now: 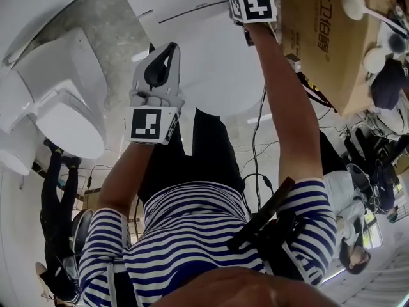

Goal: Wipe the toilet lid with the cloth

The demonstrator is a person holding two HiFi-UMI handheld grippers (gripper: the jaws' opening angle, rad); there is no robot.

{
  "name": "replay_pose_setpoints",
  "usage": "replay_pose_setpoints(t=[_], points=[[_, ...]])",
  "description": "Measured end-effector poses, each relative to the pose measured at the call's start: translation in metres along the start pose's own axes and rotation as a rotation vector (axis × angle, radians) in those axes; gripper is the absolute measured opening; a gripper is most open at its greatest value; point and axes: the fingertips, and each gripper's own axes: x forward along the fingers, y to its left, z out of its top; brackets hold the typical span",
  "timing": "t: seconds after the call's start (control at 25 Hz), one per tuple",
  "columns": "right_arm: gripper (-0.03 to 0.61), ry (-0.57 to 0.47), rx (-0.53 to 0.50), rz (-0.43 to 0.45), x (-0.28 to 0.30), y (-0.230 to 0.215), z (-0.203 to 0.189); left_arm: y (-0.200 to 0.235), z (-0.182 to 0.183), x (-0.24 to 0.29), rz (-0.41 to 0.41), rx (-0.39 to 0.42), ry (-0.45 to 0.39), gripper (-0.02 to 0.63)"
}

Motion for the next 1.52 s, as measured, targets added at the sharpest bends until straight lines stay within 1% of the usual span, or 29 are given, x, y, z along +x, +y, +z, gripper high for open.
replay_pose_setpoints(t=[0.24,0.36,0.68,1.08,1.4,1.52], points=[[0.048,0.006,-0.005,0.041,0.004,0.031,0.004,0.013,0.002,-0.010,0.021,-0.009,-0.015,0.003],[0.048,0.006,-0.005,0.073,0.004,0.056,0.005,0.020,0.000,-0.018,0.027,-0.017,-0.015,0.003],[0.049,0.010,-0.075,0.160,0.008,0.132,0.002,0.034,-0.004,-0.036,0.050,-0.025,-0.025,0.003],[0.049,0.016,-0.097,0.228,0.013,0.191,0.004,0.057,-0.009,-0.054,0.083,-0.047,-0.032,0.003],[0.049,0.037,-0.162,0.342,0.017,0.281,-0.005,0.078,-0.010,-0.073,0.111,-0.057,-0.039,0.003],[0.049,0.042,-0.159,0.368,0.020,0.301,-0.005,0.087,-0.012,-0.079,0.123,-0.060,-0.039,0.003]])
